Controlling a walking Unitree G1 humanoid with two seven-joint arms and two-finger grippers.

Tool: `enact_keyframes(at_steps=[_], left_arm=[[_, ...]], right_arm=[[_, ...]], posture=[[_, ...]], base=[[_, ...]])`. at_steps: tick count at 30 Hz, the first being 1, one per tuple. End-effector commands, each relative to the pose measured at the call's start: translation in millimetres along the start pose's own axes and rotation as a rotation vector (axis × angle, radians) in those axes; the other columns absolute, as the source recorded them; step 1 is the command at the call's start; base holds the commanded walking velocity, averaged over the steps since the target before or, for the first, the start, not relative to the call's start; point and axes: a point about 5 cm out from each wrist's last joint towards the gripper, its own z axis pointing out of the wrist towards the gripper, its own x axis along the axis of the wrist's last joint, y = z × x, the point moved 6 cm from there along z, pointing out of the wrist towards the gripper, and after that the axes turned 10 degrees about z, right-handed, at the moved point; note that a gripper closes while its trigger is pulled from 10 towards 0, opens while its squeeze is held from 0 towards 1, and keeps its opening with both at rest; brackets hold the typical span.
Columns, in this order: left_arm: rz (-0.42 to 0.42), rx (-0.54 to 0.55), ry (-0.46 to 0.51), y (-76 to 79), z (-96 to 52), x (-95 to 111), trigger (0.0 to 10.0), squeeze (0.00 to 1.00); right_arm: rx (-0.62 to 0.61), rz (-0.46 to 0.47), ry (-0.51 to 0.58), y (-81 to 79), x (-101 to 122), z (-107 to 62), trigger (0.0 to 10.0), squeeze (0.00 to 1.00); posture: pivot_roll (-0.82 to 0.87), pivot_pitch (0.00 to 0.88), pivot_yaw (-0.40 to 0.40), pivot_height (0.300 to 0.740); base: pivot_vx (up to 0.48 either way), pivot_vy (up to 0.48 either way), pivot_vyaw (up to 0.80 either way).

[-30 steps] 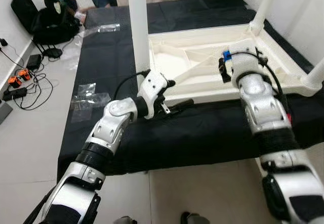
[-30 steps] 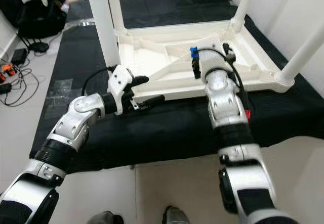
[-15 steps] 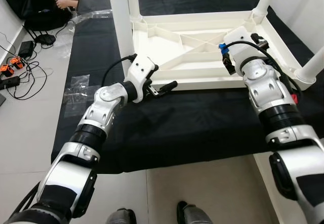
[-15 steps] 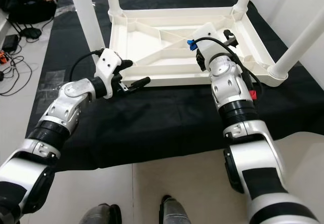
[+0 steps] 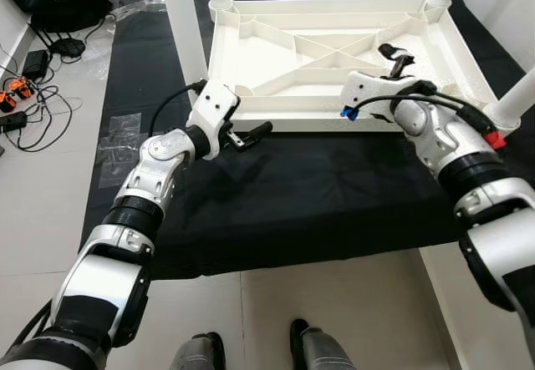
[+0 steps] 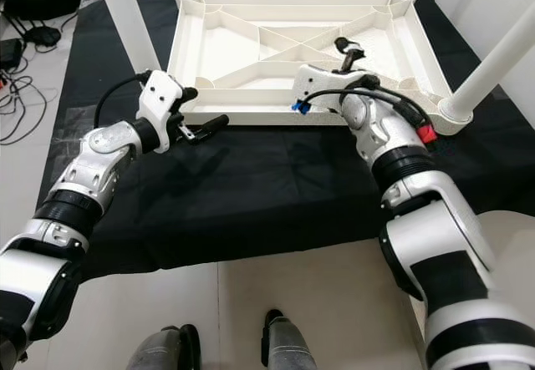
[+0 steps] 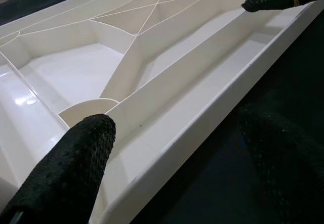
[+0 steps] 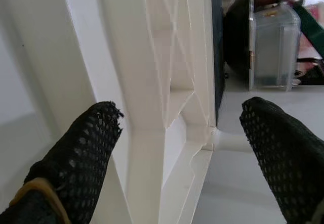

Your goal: Building children table

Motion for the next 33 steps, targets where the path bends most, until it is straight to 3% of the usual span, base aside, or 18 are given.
enact_keyframes(at_steps=[1, 6, 7, 8, 11, 14, 17, 20, 21, 22, 24, 25, 26, 27, 29, 31, 32, 33], left_arm=[[0.015, 0.009, -0.026, -4.0, -4.6, -8.1, 10.0, 0.00], [0.021, 0.008, -0.018, -3.5, -3.6, -6.5, 10.0, 0.00], [0.022, 0.009, -0.018, -3.6, -3.5, -6.5, 10.0, 0.00], [0.031, 0.013, -0.022, -4.9, -3.4, -6.8, 10.0, 0.00], [0.035, 0.018, -0.022, -6.2, -3.4, -6.6, 10.0, 0.00], [0.043, 0.037, -0.025, -10.3, -4.0, -6.9, 10.0, 0.00], [0.050, 0.056, -0.033, -17.4, -5.1, -7.1, 10.0, 0.00], [0.083, 0.087, -0.054, -29.3, -9.0, -8.9, 10.0, 0.00], [0.097, 0.101, -0.071, -39.2, -13.9, -10.7, 10.0, 0.00], [0.097, 0.101, -0.071, -39.2, -13.9, -10.7, 10.0, 0.00], [0.124, 0.123, -0.108, -57.3, -24.4, -14.9, 10.0, 0.00], [0.124, 0.123, -0.108, -57.3, -24.4, -14.9, 10.0, 0.00], [0.146, 0.145, -0.141, -70.9, -33.3, -18.6, 10.0, 0.00], [0.190, 0.173, -0.200, -91.1, -49.3, -24.9, 10.0, 0.00], [0.209, 0.193, -0.229, -101.8, -58.1, -27.7, 10.0, 0.00], [0.209, 0.193, -0.229, -101.8, -58.1, -27.7, 10.0, 0.00], [0.230, 0.205, -0.273, -113.9, -70.7, -32.4, 10.0, 0.00], [0.230, 0.205, -0.273, -113.9, -70.7, -32.4, 10.0, 0.00]], right_arm=[[0.200, -0.018, -0.079, -22.6, -20.5, -3.3, 10.0, 0.00], [0.329, 0.032, -0.100, -22.5, -23.5, -7.6, 10.0, 0.00], [0.340, 0.056, -0.092, -20.2, -20.9, -7.9, 10.0, 0.00], [0.348, 0.060, -0.090, -7.0, -17.1, -8.7, 10.0, 0.00], [0.353, 0.072, -0.089, 1.1, -14.3, -9.4, 10.0, 0.00], [0.515, 0.020, -0.097, -13.8, -16.7, -17.7, 10.0, 0.00], [0.550, -0.005, -0.075, -28.2, -11.1, -16.7, 10.0, 0.00], [0.675, -0.072, -0.062, -54.6, -11.6, -23.1, 10.0, 0.00], [0.782, -0.074, -0.037, -69.8, -8.2, -30.6, 10.0, 0.00], [0.782, -0.074, -0.037, -69.8, -8.2, -30.6, 10.0, 0.00], [0.944, -0.073, 0.036, -92.1, 2.7, -43.9, 10.0, 0.00], [0.944, -0.073, 0.036, -92.1, 2.7, -43.9, 10.0, 0.00], [1.041, -0.064, 0.105, -105.1, 14.0, -53.1, 10.0, 0.00], [1.188, -0.019, 0.244, -120.3, 39.1, -69.6, 10.0, 0.00], [1.257, 0.041, 0.332, -122.4, 59.0, -78.2, 10.0, 0.00], [1.257, 0.041, 0.332, -122.4, 59.0, -78.2, 10.0, 0.00], [1.310, 0.122, 0.521, -113.4, 101.2, -96.0, 10.0, 0.00], [1.310, 0.122, 0.521, -113.4, 101.2, -96.0, 10.0, 0.00]], posture=[[0.02, 0.264, -0.011, 0.740], [0.02, 0.260, -0.011, 0.740], [0.02, 0.260, -0.011, 0.740], [0.01, 0.256, -0.011, 0.740], [0.01, 0.251, -0.012, 0.740], [0.01, 0.245, -0.012, 0.740], [0.00, 0.238, -0.011, 0.740], [0.00, 0.230, -0.013, 0.740], [0.00, 0.227, -0.016, 0.740], [0.00, 0.227, -0.016, 0.740], [0.01, 0.226, -0.015, 0.740], [0.01, 0.226, -0.015, 0.740], [0.01, 0.220, -0.013, 0.740], [0.01, 0.218, -0.014, 0.740], [0.01, 0.217, -0.014, 0.740], [0.01, 0.217, -0.014, 0.740], [0.00, 0.217, -0.010, 0.740], [0.00, 0.217, -0.010, 0.740]], base=[[0.000, 0.000, 0.00], [0.000, 0.000, 0.00], [0.000, 0.000, 0.00], [0.000, 0.000, 0.00], [0.000, 0.000, 0.00], [0.000, 0.000, 0.00], [0.000, 0.000, 0.00], [0.000, 0.000, 0.00], [0.000, 0.000, 0.00], [0.000, 0.000, 0.00], [0.000, 0.000, 0.00], [0.000, 0.000, 0.00], [0.000, 0.000, 0.00], [0.000, 0.000, 0.00], [0.000, 0.000, 0.00], [0.000, 0.000, 0.00], [0.000, 0.000, 0.00], [0.000, 0.000, 0.00]])
